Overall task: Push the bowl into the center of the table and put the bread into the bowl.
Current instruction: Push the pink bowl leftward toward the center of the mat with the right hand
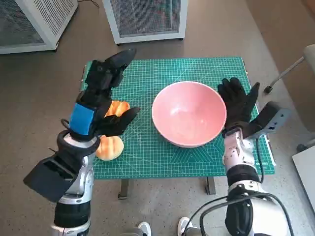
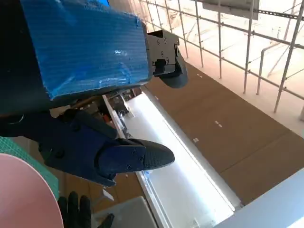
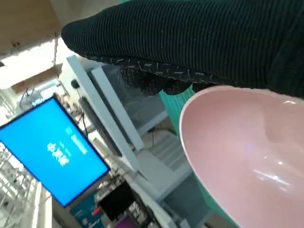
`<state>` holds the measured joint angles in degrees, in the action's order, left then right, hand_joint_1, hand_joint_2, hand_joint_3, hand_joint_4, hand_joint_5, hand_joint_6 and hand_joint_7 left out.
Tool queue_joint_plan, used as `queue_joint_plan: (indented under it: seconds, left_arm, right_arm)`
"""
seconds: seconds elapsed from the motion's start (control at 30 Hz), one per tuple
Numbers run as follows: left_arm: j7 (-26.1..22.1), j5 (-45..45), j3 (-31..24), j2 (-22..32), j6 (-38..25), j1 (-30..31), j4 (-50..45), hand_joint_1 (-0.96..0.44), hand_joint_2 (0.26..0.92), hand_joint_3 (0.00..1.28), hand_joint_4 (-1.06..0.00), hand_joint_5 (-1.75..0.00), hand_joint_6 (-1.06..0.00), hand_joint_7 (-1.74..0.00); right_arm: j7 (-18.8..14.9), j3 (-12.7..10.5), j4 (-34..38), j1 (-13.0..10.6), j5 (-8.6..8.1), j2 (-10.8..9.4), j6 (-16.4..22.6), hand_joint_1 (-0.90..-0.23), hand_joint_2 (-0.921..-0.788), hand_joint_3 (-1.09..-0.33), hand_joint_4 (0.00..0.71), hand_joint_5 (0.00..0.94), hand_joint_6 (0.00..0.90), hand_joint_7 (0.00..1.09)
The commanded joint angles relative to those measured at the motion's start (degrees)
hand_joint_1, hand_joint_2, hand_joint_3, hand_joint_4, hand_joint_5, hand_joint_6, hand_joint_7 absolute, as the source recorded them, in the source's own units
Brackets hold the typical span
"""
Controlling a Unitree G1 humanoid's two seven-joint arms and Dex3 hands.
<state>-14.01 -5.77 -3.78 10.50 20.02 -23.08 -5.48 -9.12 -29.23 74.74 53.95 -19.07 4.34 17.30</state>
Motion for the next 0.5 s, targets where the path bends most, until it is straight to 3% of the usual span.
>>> queue_joint_plan:
  seconds: [0.03,0.23,0.5]
  left_arm:
    - [0.07,-0.55,-0.79,0.55,0.47,1.36,-1.08,-0.42,0.921,0.39,-0.14,-0.23,0.00,-0.72]
    - [0.27,-0.40,-1.22,0.76,0.49,1.90,-1.33,-0.43,0.921,0.38,-0.16,-0.17,0.00,-0.71]
    - [0.63,-0.07,-1.68,0.81,0.55,2.40,-1.55,-0.45,0.921,0.37,-0.18,-0.12,-0.01,-0.66]
  right_arm:
    - [-0.07,0.23,0.92,0.50,0.37,-1.16,-0.99,-0.277,-0.921,-0.604,0.434,0.000,0.312,0.54]
    - [0.26,0.72,1.08,1.25,0.87,-2.07,-1.30,-0.272,-0.921,-0.613,0.437,0.005,0.286,0.53]
    - [0.41,-0.08,1.29,2.14,-0.05,-3.31,-2.92,-0.279,-0.921,-0.611,0.474,0.022,0.302,0.53]
